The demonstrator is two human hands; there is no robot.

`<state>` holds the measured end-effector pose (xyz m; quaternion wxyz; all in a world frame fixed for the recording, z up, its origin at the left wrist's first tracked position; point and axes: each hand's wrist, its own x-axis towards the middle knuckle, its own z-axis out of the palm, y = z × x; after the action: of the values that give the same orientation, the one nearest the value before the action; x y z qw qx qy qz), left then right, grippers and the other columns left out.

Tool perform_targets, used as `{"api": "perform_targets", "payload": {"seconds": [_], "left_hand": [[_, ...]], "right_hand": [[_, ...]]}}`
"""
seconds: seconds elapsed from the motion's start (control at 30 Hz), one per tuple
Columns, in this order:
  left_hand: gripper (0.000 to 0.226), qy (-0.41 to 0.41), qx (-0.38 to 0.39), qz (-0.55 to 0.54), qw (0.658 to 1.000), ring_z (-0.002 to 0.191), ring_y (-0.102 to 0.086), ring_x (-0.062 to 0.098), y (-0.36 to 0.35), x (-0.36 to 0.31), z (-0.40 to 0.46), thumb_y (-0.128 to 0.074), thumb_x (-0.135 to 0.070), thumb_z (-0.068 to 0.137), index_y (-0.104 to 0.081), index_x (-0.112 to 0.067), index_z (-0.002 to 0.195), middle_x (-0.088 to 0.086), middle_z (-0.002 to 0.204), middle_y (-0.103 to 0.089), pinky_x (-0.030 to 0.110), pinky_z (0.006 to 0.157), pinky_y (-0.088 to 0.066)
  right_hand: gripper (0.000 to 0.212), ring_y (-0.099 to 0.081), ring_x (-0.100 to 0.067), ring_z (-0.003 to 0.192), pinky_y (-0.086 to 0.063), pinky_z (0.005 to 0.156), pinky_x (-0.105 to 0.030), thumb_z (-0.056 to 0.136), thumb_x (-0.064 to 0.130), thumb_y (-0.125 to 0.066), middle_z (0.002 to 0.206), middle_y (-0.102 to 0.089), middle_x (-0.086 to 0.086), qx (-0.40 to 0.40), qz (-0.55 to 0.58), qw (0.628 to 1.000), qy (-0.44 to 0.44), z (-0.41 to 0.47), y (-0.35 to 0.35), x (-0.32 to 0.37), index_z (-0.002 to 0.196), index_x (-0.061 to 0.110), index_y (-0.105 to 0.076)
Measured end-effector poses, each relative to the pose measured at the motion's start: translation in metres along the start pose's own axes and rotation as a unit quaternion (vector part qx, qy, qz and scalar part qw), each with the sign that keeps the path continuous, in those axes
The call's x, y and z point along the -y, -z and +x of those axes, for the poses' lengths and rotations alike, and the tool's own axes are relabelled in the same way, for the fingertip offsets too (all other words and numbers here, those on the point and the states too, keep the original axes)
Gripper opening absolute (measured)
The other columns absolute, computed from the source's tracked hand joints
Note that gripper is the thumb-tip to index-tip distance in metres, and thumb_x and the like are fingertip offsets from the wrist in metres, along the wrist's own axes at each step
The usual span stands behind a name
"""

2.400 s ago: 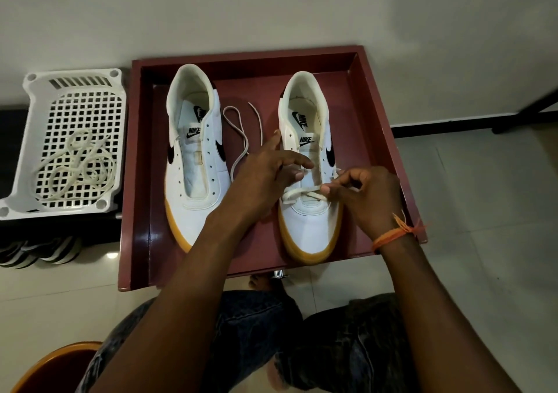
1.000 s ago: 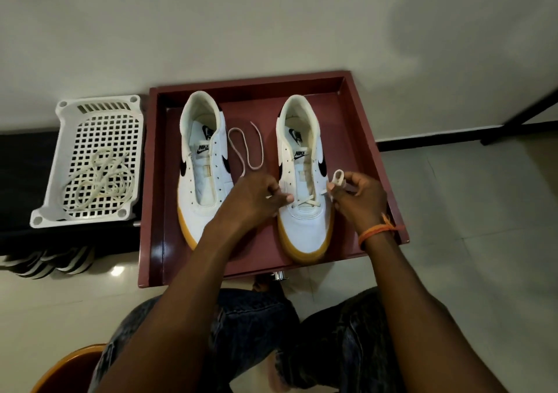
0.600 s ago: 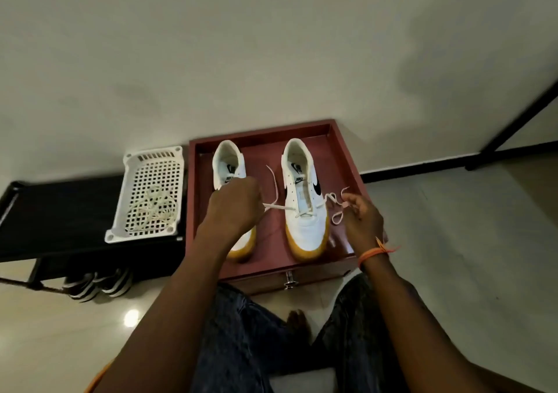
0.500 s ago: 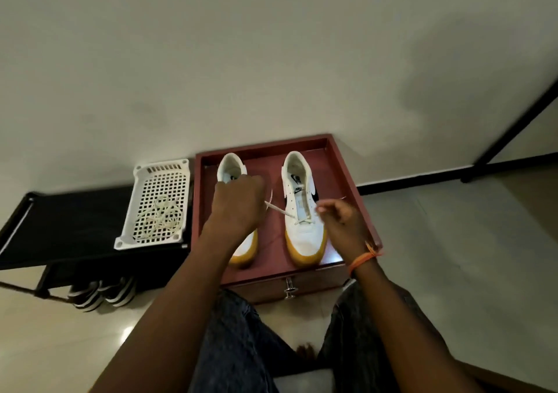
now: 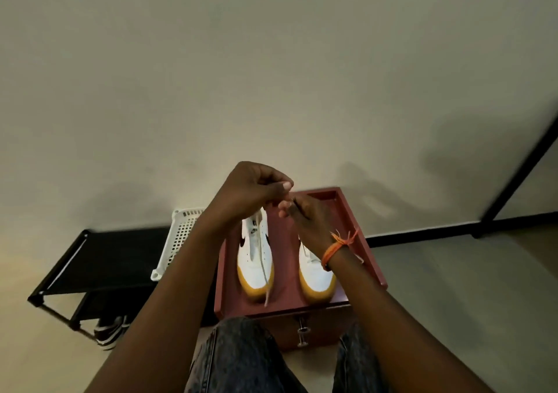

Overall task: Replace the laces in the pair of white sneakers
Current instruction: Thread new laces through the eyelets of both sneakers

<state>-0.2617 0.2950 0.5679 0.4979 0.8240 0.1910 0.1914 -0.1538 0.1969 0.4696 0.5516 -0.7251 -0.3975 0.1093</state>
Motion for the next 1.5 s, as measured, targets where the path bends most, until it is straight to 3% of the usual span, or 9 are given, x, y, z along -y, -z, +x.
{"api": "perform_targets", "payload": {"seconds": [0.27,0.47,0.67,0.87,1.03,1.13,1.2,1.33,1.5], "left_hand": [[0.02,-0.014,0.044,-0.16,0.986,0.065,-0.059,0.017,0.022,-0.047,-0.018,-0.056,-0.007,0.097,-0.072,-0.007,0.11,0.012,0.09,-0.074,0.032,0.073,-0.051],[0.025,-0.024,0.012,-0.245,0.969,0.063,-0.052,0.011,0.052,-0.073,-0.023,-0.053,-0.007,0.096,-0.074,-0.014,0.106,0.011,0.101,-0.072,0.027,0.065,-0.037],[0.03,-0.098,0.013,-0.209,0.973,0.07,-0.059,0.01,0.07,-0.095,-0.028,-0.054,0.005,0.091,-0.071,-0.01,0.112,0.009,0.1,-0.071,0.022,0.064,-0.049],[0.026,-0.167,-0.057,-0.213,0.961,0.072,-0.057,0.018,0.06,-0.103,-0.018,-0.064,-0.025,0.084,-0.073,-0.011,0.104,0.008,0.084,-0.065,0.029,0.07,-0.054],[0.024,-0.096,-0.074,-0.235,0.964,0.093,-0.063,0.017,0.046,-0.093,0.005,-0.051,-0.032,0.098,-0.067,-0.014,0.096,-0.002,0.096,-0.069,0.035,0.085,-0.052],[0.026,-0.007,-0.048,-0.302,0.952,0.06,-0.056,0.018,0.026,-0.076,0.018,-0.04,-0.023,0.106,-0.055,-0.009,0.09,0.005,0.07,-0.054,0.032,0.061,-0.049],[0.029,0.033,-0.091,-0.217,0.971,0.046,-0.04,0.014,0.011,-0.047,0.03,-0.049,-0.027,0.103,-0.055,-0.01,0.081,0.0,0.056,-0.041,0.028,0.051,-0.036],[0.026,0.023,-0.093,0.027,0.995,0.048,-0.057,0.002,-0.023,0.021,0.049,-0.068,-0.031,0.091,-0.074,-0.014,0.073,-0.007,0.057,-0.064,0.021,0.05,-0.041],[0.02,0.076,0.022,0.039,0.996,0.063,-0.061,0.002,-0.07,0.099,0.071,-0.07,-0.02,0.088,-0.076,-0.023,0.07,-0.003,0.066,-0.071,0.025,0.065,-0.045]], "right_hand": [[0.03,-0.065,-0.001,0.072,-0.047,0.065,-0.016,0.098,0.008,-0.048,0.071,-0.069,0.01,-0.037,0.0,0.995,0.088,0.004,0.027,0.077,0.077,0.015,-0.069],[0.04,-0.07,-0.016,0.07,-0.056,0.076,-0.039,0.101,0.035,-0.048,0.073,-0.072,-0.002,-0.022,0.0,0.996,0.082,0.028,0.039,0.11,0.085,0.008,-0.072],[0.033,-0.07,-0.017,0.068,-0.051,0.067,-0.024,0.102,0.03,-0.047,0.074,-0.074,-0.004,-0.002,0.035,0.999,0.034,0.031,0.038,0.125,0.087,0.012,-0.071],[0.039,-0.07,-0.016,0.07,-0.056,0.075,-0.035,0.101,0.036,-0.047,0.074,-0.073,-0.003,0.009,-0.013,0.995,0.097,0.034,0.036,0.148,0.079,0.013,-0.071],[0.04,-0.072,-0.016,0.067,-0.058,0.072,-0.034,0.101,0.036,-0.05,0.079,-0.074,-0.006,0.067,0.02,0.996,0.055,0.028,0.025,0.124,0.091,0.004,-0.072],[0.029,-0.069,-0.01,0.071,-0.055,0.075,-0.029,0.099,0.026,-0.056,0.078,-0.074,-0.001,0.116,-0.025,0.992,0.041,0.032,0.023,0.09,0.086,0.008,-0.076],[0.015,-0.068,-0.006,0.078,-0.054,0.075,-0.025,0.094,0.018,-0.064,0.079,-0.073,0.006,0.148,-0.005,0.989,0.008,0.029,0.023,0.058,0.094,0.009,-0.076],[0.026,-0.07,-0.022,0.094,-0.058,0.078,-0.027,0.088,0.009,-0.069,0.097,-0.074,-0.007,0.128,0.213,0.958,-0.145,0.017,0.028,-0.009,0.115,0.008,-0.067],[0.016,-0.065,-0.023,0.062,-0.056,0.056,-0.031,0.093,0.012,-0.061,0.082,-0.068,-0.02,0.028,0.32,0.919,-0.228,0.015,0.012,-0.079,0.103,0.004,-0.07]]}}
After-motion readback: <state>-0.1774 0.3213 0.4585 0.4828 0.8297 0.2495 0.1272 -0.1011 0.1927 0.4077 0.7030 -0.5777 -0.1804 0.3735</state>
